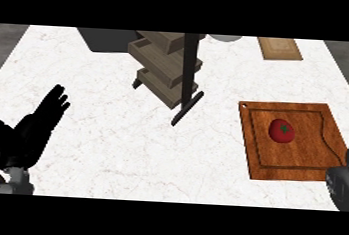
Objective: Pick the pear from the cutting board and place it in the tiered basket
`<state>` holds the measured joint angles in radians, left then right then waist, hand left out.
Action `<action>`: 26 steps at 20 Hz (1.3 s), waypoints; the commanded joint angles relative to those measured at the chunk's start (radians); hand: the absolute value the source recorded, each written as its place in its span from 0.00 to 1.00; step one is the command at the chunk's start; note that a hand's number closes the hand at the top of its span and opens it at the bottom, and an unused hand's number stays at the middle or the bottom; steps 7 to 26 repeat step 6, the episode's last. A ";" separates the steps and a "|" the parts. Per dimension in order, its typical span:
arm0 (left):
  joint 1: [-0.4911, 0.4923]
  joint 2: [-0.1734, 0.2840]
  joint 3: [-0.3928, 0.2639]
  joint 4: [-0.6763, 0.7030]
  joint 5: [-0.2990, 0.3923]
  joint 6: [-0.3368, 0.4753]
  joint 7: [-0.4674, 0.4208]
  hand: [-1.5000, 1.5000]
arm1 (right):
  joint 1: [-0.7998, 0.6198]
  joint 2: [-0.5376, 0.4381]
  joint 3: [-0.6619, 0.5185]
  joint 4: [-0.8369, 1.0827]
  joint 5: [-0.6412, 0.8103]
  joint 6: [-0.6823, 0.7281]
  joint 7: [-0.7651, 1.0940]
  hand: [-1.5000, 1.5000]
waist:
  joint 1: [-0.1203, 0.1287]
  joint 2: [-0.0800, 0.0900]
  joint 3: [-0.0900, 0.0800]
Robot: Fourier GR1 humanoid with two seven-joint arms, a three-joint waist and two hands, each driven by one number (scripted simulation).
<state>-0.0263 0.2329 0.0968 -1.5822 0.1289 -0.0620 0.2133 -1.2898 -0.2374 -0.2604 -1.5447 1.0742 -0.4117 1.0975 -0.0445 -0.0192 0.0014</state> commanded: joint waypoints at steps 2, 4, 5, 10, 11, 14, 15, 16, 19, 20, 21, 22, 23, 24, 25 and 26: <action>0.008 0.022 0.035 0.023 0.024 -0.030 -0.026 0.50 | 0.133 -0.077 -0.028 -0.298 -0.075 0.255 0.103 0.00 | -0.002 0.001 0.000; 0.003 0.006 0.002 -0.002 0.001 -0.022 -0.019 0.50 | 0.156 -0.120 -0.060 -0.364 -0.110 0.319 0.116 0.00 | 0.008 0.005 -0.001; -0.018 -0.023 -0.012 -0.008 -0.017 0.027 0.023 0.50 | 0.206 -0.126 -0.072 -0.451 -0.141 0.345 0.109 0.00 | -0.006 0.002 0.000; -0.003 0.000 -0.002 -0.008 -0.004 -0.001 0.028 0.50 | 0.191 -0.147 -0.088 -0.476 -0.167 0.407 0.143 0.00 | -0.004 0.000 0.000; -0.003 0.000 -0.002 -0.008 -0.004 -0.001 0.028 0.50 | 0.191 -0.147 -0.088 -0.476 -0.167 0.407 0.143 0.00 | -0.004 0.000 0.000; -0.003 0.000 -0.002 -0.008 -0.004 -0.001 0.028 0.50 | 0.191 -0.147 -0.088 -0.476 -0.167 0.407 0.143 0.00 | -0.004 0.000 0.000; -0.003 0.000 -0.002 -0.008 -0.004 -0.001 0.028 0.50 | 0.191 -0.147 -0.088 -0.476 -0.167 0.407 0.143 0.00 | -0.004 0.000 0.000; -0.003 0.000 -0.002 -0.008 -0.004 -0.001 0.028 0.50 | 0.191 -0.147 -0.088 -0.476 -0.167 0.407 0.143 0.00 | -0.004 0.000 0.000; -0.003 0.000 -0.002 -0.008 -0.004 -0.001 0.028 0.50 | 0.191 -0.147 -0.088 -0.476 -0.167 0.407 0.143 0.00 | -0.004 0.000 0.000; -0.003 0.000 -0.002 -0.008 -0.004 -0.001 0.028 0.50 | 0.191 -0.147 -0.088 -0.476 -0.167 0.407 0.143 0.00 | -0.004 0.000 0.000; -0.003 0.000 -0.002 -0.008 -0.004 -0.001 0.028 0.50 | 0.191 -0.147 -0.088 -0.476 -0.167 0.407 0.143 0.00 | -0.004 0.000 0.000; -0.003 0.000 -0.002 -0.008 -0.004 -0.001 0.028 0.50 | 0.191 -0.147 -0.088 -0.476 -0.167 0.407 0.143 0.00 | -0.004 0.000 0.000; -0.003 0.000 -0.002 -0.008 -0.004 -0.001 0.028 0.50 | 0.191 -0.147 -0.088 -0.476 -0.167 0.407 0.143 0.00 | -0.004 0.000 0.000; -0.003 0.000 -0.002 -0.008 -0.004 -0.001 0.028 0.50 | 0.191 -0.147 -0.088 -0.476 -0.167 0.407 0.143 0.00 | -0.004 0.000 0.000; -0.003 0.000 -0.002 -0.008 -0.004 -0.001 0.028 0.50 | 0.191 -0.147 -0.088 -0.476 -0.167 0.407 0.143 0.00 | -0.004 0.000 0.000; -0.003 0.000 -0.002 -0.008 -0.004 -0.001 0.028 0.50 | 0.191 -0.147 -0.088 -0.476 -0.167 0.407 0.143 0.00 | -0.004 0.000 0.000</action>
